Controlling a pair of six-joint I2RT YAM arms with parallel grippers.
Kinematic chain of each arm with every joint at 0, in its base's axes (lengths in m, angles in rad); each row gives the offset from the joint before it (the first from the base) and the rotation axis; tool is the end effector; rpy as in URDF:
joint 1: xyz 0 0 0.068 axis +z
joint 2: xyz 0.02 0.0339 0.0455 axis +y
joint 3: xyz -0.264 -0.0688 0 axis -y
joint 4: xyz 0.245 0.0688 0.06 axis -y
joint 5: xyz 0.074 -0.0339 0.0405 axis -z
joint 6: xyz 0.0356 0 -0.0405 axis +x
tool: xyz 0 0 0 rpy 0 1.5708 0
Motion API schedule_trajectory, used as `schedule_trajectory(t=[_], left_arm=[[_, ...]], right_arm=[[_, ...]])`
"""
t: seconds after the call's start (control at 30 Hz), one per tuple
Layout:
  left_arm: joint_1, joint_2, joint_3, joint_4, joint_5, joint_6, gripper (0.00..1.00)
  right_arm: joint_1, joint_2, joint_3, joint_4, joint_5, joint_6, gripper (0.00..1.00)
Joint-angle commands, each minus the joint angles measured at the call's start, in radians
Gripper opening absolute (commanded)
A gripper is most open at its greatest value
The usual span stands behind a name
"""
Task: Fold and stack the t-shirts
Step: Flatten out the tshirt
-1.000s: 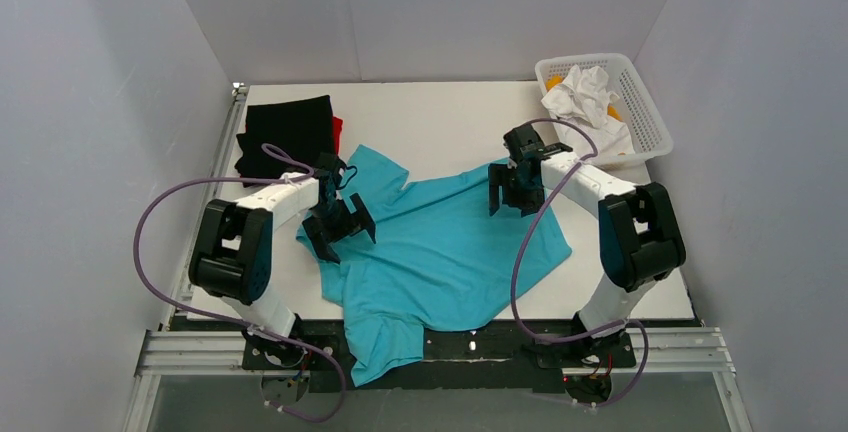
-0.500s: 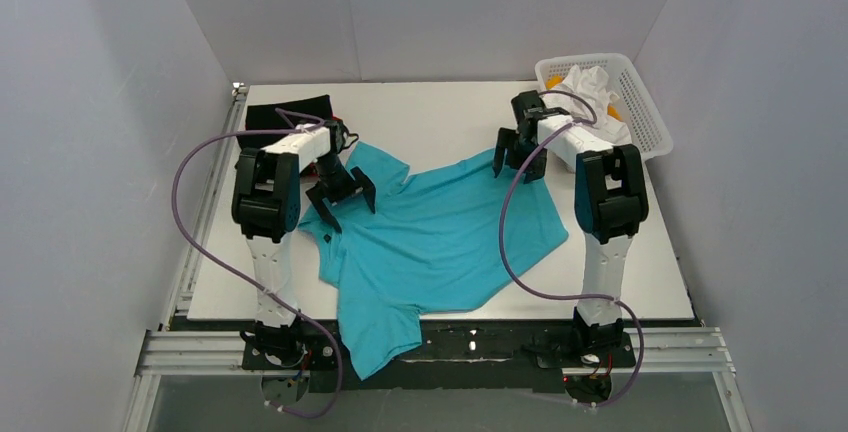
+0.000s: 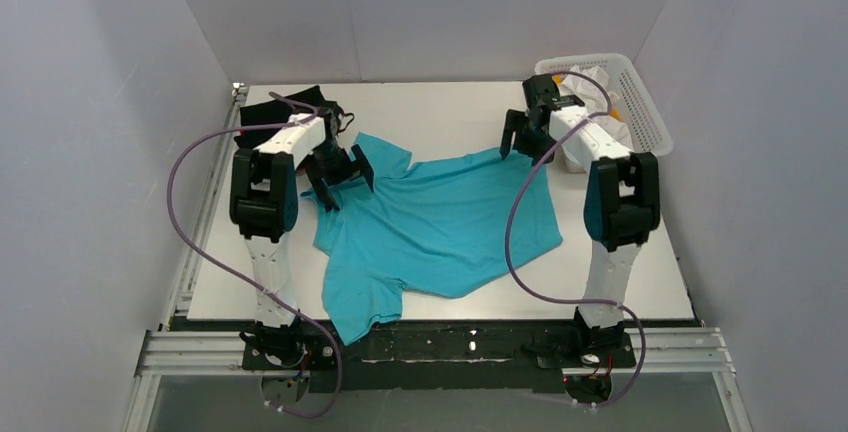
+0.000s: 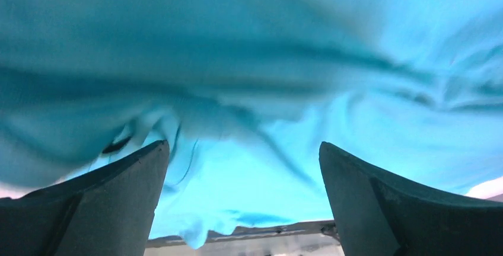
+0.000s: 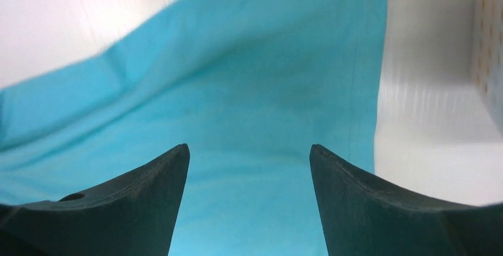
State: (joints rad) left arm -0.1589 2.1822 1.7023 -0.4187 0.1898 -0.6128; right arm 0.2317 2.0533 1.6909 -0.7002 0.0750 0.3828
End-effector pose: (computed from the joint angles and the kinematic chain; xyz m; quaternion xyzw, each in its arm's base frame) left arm 0.4773 -0.0833 0.1845 -0.1810 0.9227 -0.2064 0.2705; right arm 0.4348 0.0999 0.2209 0.0824 0.9637 0.0414 0.2504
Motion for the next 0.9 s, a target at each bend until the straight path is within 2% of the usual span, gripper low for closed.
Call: schedule_trajectory(t=[0.0, 0.23, 0.43, 0.6, 0.8, 0.87], left_arm=[[-0.049, -0.281, -0.202, -0.047, -0.047, 0.043, 1.00], [-0.190, -0.698, -0.602, 0.011, -0.060, -0.019, 1.00], [-0.277, -0.842, -0.868, 0.070, -0.031, -0.073, 1.00], [-0.281, -0.880, -1.024, 0.127, -0.037, -0.100, 1.00], [-0.281, -0.881, -1.103, 0.166, -0.056, -0.145, 1.00], [-0.281, -0.876, -1.102, 0.157, -0.072, -0.149, 1.00]], right_arm=[[0.014, -0.346, -0.292, 0.050, -0.036, 0.077, 0.83], [0.055, -0.799, -0.845, 0.044, -0.051, 0.276, 0.81], [0.074, -1.007, -1.103, 0.134, -0.095, 0.405, 0.77], [0.074, -0.962, -1.141, 0.269, -0.131, 0.438, 0.73], [0.075, -0.837, -1.136, 0.317, -0.083, 0.469, 0.59], [0.074, -0.811, -1.136, 0.318, -0.081, 0.469, 0.49]])
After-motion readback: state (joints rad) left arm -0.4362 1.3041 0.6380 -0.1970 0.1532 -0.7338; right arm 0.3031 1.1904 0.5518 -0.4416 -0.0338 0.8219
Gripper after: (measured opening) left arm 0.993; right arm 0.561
